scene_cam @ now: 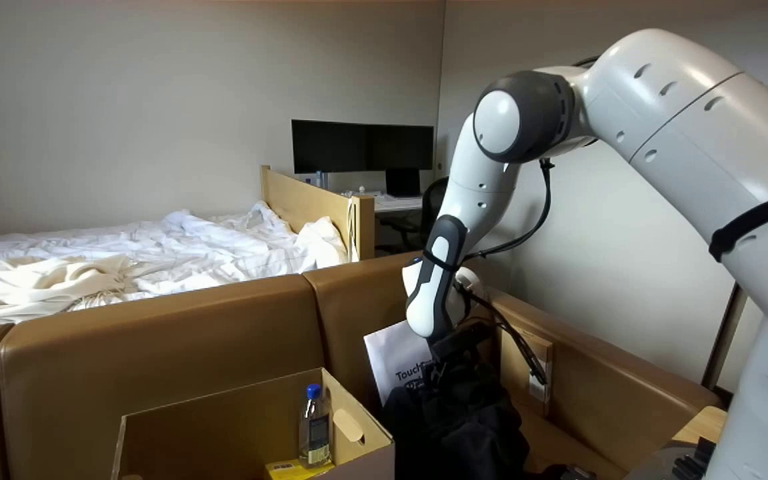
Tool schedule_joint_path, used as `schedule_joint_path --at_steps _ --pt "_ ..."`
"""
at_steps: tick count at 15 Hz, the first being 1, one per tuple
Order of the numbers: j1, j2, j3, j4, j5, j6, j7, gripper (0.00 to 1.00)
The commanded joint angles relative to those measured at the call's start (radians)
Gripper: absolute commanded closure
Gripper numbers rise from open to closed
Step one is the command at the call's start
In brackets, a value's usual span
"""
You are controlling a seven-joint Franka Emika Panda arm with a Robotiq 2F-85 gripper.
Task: Pick up the black cloth from the couch and put it in the box.
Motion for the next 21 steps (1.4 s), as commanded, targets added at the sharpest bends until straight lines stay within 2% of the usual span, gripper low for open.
schedule_joint_path --at_steps 1,2,3,5,10,14,17,21 --pt "0.068 0.089 -0.071 0.056 -0.006 -0.002 0.036 0.00" --pt "0.075 0.104 -0.079 0.064 -0.001 -0.006 0.035 0.00" --pt "0.088 0.115 -0.093 0.071 0.000 -0.013 0.041 0.25" --pt "0.089 0.125 -0.103 0.077 0.007 -0.010 0.034 0.33" --pt "0.069 0.101 -0.126 0.083 0.016 -0.007 0.027 0.66" --pt "0.008 0.058 -0.088 0.065 0.053 -0.004 -0.024 0.91" --pt "-0.048 0.007 -0.031 0.038 0.083 -0.006 -0.077 0.95" --pt "-0.093 -0.132 0.028 -0.022 0.101 -0.042 -0.162 0.93"
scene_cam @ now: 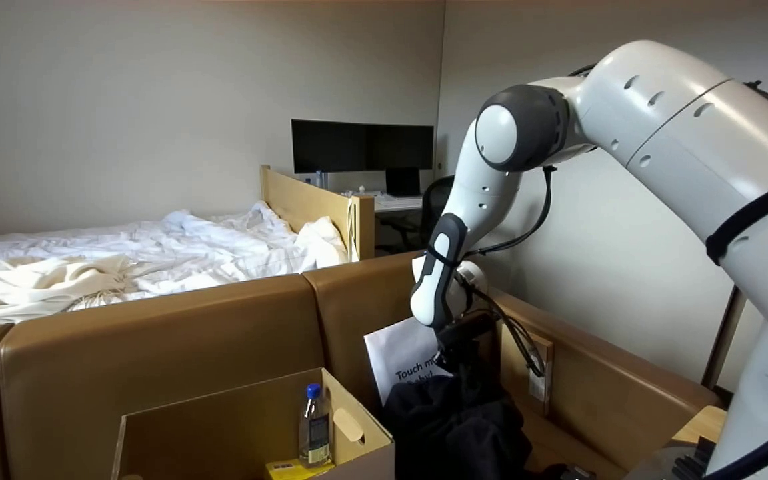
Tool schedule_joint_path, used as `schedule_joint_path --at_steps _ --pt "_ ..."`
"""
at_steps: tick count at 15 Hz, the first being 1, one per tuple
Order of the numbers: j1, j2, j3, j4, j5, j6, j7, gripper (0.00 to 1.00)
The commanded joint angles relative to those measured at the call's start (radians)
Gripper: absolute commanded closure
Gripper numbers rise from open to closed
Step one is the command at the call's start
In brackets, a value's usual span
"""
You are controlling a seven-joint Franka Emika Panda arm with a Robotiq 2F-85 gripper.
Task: Pick up the black cloth from the couch and put it in the box.
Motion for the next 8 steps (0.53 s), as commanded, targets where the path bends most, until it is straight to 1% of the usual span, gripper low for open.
schedule_joint_path --at_steps 1,3,4,7,8 --pt "-0.032 -0.211 0.044 -0.120 0.014 -0.034 -0.115 0.93" --pt "-0.011 -0.286 0.044 -0.135 -0.032 -0.048 -0.168 0.93" --pt "0.015 -0.326 0.033 -0.135 -0.069 -0.085 -0.182 0.93" --pt "0.087 -0.444 0.018 -0.115 -0.216 -0.221 -0.169 0.93" --pt "0.117 -0.475 0.012 -0.090 -0.278 -0.293 -0.139 0.93"
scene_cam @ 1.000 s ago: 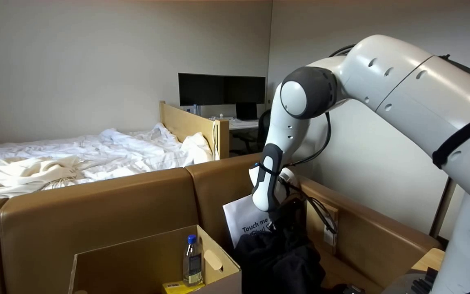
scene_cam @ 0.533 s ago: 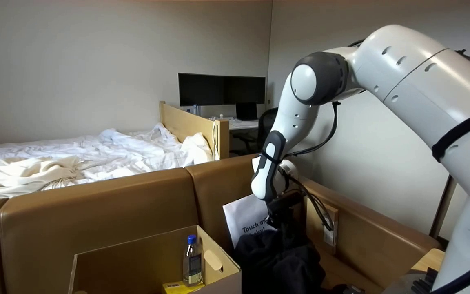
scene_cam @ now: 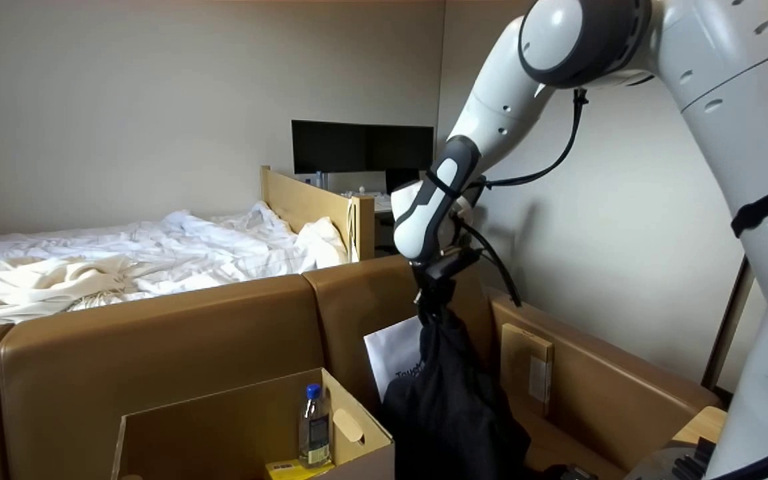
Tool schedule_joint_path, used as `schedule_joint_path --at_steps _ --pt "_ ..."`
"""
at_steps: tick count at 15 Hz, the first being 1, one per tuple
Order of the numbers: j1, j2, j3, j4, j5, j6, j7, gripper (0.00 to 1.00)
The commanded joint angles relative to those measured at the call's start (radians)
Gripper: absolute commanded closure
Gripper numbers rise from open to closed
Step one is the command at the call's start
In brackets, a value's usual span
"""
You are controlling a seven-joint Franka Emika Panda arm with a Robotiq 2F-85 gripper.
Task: Pick up the black cloth from the couch and put it in the box.
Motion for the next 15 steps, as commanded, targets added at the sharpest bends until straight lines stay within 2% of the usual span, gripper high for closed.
schedule_joint_path --at_steps 1,3,4,7,9,10,12,15 --pt "0.083 -0.164 -0.010 0.008 -0.173 -0.195 0.024 0.93" --pt "0.118 -0.216 0.010 0.076 -0.246 -0.381 0.034 0.93" --pt "0.196 -0.232 -0.051 0.093 -0.259 -0.463 0.045 0.93" --pt "0.296 -0.278 -0.086 0.204 -0.315 -0.729 0.115 0.92" --pt "0.335 -0.298 -0.078 0.303 -0.330 -0.898 0.179 0.92" --pt "0.255 -0.308 0.035 0.356 -0.361 -0.980 0.216 0.92" --pt "0.240 -0.312 0.103 0.465 -0.383 -1.079 0.187 0.93" --pt "0.215 -0.350 0.191 0.580 -0.415 -1.024 0.190 0.93"
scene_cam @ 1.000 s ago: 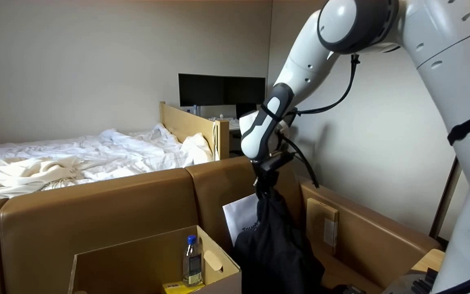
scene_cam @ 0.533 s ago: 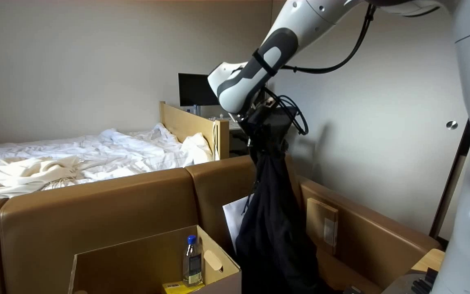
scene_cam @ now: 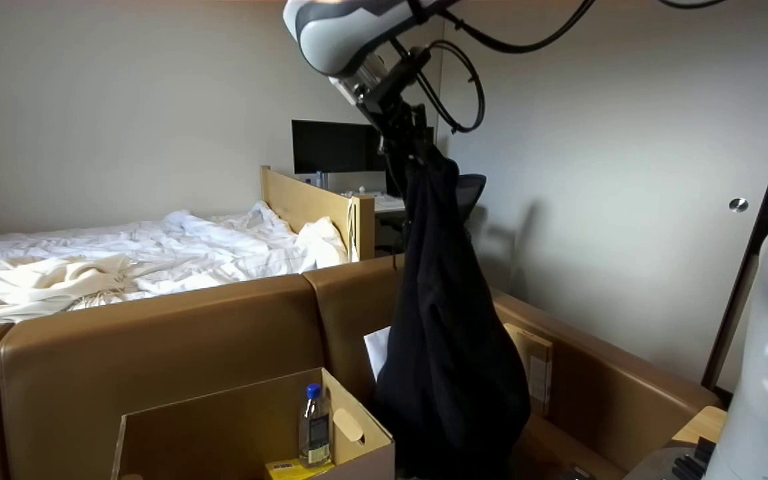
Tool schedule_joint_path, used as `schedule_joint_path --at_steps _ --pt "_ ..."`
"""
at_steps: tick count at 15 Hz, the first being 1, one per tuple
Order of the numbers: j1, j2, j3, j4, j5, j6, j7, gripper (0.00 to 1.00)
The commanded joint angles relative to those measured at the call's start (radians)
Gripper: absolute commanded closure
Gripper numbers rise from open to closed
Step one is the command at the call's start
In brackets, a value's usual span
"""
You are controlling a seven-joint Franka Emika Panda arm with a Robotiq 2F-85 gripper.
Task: Pick up the black cloth from the couch and put it in the box.
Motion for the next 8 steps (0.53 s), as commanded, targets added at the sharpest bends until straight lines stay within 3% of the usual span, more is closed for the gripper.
schedule_joint_path --at_steps 1,6,8 --pt "-0.047 -0.043 0.102 0.156 -0.028 -0.013 0.015 0.93" --pt "-0.058 -0.022 0.163 0.454 -0.017 0.001 -0.008 0.93" --pt "-0.037 0.013 0.171 0.580 -0.057 -0.108 -0.073 0.93"
